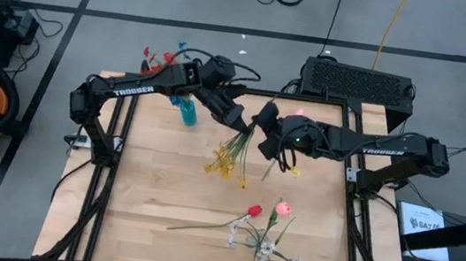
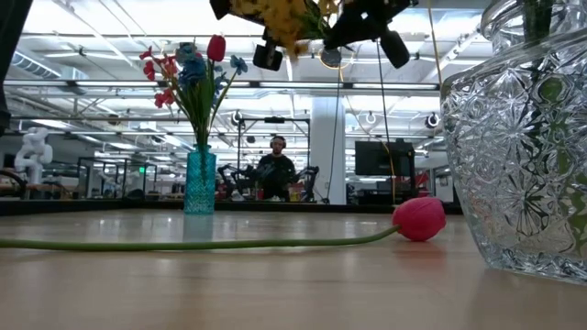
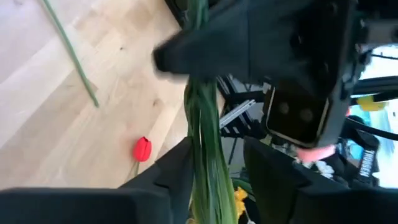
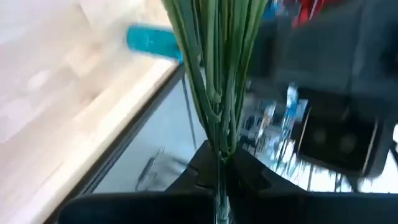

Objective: Sort flowers into vase by color
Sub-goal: Put the yellow flower into the transparent vase

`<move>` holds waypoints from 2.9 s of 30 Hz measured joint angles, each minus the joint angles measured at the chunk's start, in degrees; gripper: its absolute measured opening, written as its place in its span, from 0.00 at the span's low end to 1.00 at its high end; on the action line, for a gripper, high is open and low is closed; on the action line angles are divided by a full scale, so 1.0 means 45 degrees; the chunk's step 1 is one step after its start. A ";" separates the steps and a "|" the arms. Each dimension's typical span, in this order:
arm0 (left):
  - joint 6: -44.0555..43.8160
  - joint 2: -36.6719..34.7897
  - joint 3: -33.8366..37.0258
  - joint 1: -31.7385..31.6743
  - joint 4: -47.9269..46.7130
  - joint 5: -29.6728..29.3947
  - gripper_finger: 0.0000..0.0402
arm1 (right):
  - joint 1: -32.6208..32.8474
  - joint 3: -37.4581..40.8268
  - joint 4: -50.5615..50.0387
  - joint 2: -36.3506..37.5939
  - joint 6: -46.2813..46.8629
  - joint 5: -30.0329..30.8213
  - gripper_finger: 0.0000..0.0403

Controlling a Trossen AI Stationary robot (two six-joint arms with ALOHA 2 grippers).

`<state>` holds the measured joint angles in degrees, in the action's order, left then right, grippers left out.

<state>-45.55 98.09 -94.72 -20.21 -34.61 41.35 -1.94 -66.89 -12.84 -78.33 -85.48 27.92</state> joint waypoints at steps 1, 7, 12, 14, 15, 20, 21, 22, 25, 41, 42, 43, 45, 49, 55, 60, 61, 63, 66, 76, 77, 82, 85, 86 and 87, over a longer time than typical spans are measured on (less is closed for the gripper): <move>0.0057 -0.0088 0.0000 -0.0091 -0.0009 0.0082 0.38 | -0.0052 0.0000 -0.0185 0.0126 0.0257 0.0252 0.01; 0.1053 -0.1331 -0.0010 -0.0536 -0.0022 -0.0847 0.40 | -0.0495 0.0000 -0.2650 0.1638 0.3515 0.0837 0.01; 0.2295 -0.2977 -0.0010 -0.0446 -0.0214 -0.3457 0.40 | -0.0868 0.0002 -0.6287 0.3157 0.8689 0.1589 0.01; 0.3010 -0.3610 -0.0024 -0.0051 -0.0375 -0.5141 0.40 | -0.0929 0.0000 -0.7666 0.3914 1.1914 0.1510 0.01; 0.3384 -0.3877 -0.0024 0.0211 -0.0505 -0.6042 0.40 | -0.0942 0.0000 -0.8333 0.4268 1.3499 0.1473 0.01; 0.4988 -0.4837 -0.0019 0.1974 -0.0889 -0.9709 0.40 | -0.0702 0.0005 -1.0758 0.6108 1.9284 0.1039 0.01; 0.5014 -0.4967 -0.0019 0.2331 -0.1063 -1.0281 0.40 | -0.0621 0.0005 -1.0951 0.6495 2.0276 0.0717 0.01; 0.5086 -0.5059 0.0065 0.2709 -0.1209 -1.0817 0.40 | -0.0525 0.0005 -1.1001 0.6834 2.1143 0.0409 0.01; 0.5339 -0.5241 0.0841 0.3888 -0.0959 -1.2329 0.40 | -0.0096 0.0005 -1.0970 0.7850 2.3252 -0.0537 0.01; 0.1629 -0.6838 0.8945 0.6563 0.5090 -1.4912 0.40 | 0.4072 0.3844 -0.4686 1.0110 2.7473 -0.1612 0.00; 0.1541 -0.6998 0.9248 0.6638 0.5278 -1.4943 0.40 | 0.4446 0.4340 -0.3261 1.0047 2.7441 -0.1565 0.00; 0.1518 -0.7150 0.9491 0.6698 0.5328 -1.4982 0.40 | 0.4804 0.4741 -0.1965 1.0001 2.7294 -0.1391 0.00; 0.1457 -0.7402 0.9799 0.6795 0.5544 -1.5008 0.40 | 0.5542 0.5130 -0.0020 0.9977 2.6899 -0.0733 0.00; 0.1479 -0.7956 1.0262 0.6863 0.5398 -1.4987 0.40 | 0.7143 0.5144 0.1439 0.9966 2.6230 0.1204 0.00; 0.1527 -0.8850 1.0545 0.6858 0.4654 -1.4684 0.40 | 1.0430 0.5139 0.2208 0.8372 2.6648 0.4895 0.00; 0.1528 -0.9424 1.0865 0.6858 0.4733 -1.4163 0.40 | 1.3283 0.5158 0.3491 0.6049 2.7541 0.8975 0.00; 0.1530 -0.9486 1.0914 0.6858 0.4744 -1.4058 0.40 | 1.3771 0.5153 0.3897 0.5600 2.7654 0.9832 0.00; 0.1527 -0.9520 1.0953 0.6856 0.4668 -1.3860 0.40 | 1.4655 0.5153 0.4596 0.4697 2.7824 1.1379 0.00; 0.1536 -0.9520 1.0948 0.6858 0.4692 -1.3727 0.40 | 1.5597 0.5151 0.5718 0.3564 2.7852 1.2878 0.00; 0.1547 -0.9516 1.0948 0.6855 0.4712 -1.3519 0.40 | 1.5936 0.5149 0.8336 -0.0035 2.7849 1.3406 0.00; 0.1536 -0.9516 1.0948 0.6861 0.4712 -1.3480 0.40 | 1.5936 0.5145 0.8694 -0.0430 2.7852 1.3436 0.00; 0.1522 -0.9506 1.0948 0.6858 0.4717 -1.3382 0.40 | 1.5934 0.5144 1.0232 -0.2286 2.7842 1.3467 0.00; 0.1522 -0.9506 1.0946 0.6858 0.4717 -1.3375 0.40 | 1.5825 0.5131 1.0904 -0.3175 2.7813 1.3441 0.00; 0.1517 -0.9506 1.0946 0.6858 0.4717 -1.3373 0.40 | 1.5768 0.5073 1.0946 -0.3424 2.7749 1.3431 0.00; 0.1517 -0.9506 1.0943 0.6859 0.4717 -1.3364 0.40 | 1.5738 0.4952 1.0967 -0.3672 2.7583 1.3426 0.00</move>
<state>-38.72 55.31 -45.47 10.66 -13.39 -18.79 68.88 -44.61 36.51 -94.85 38.65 88.34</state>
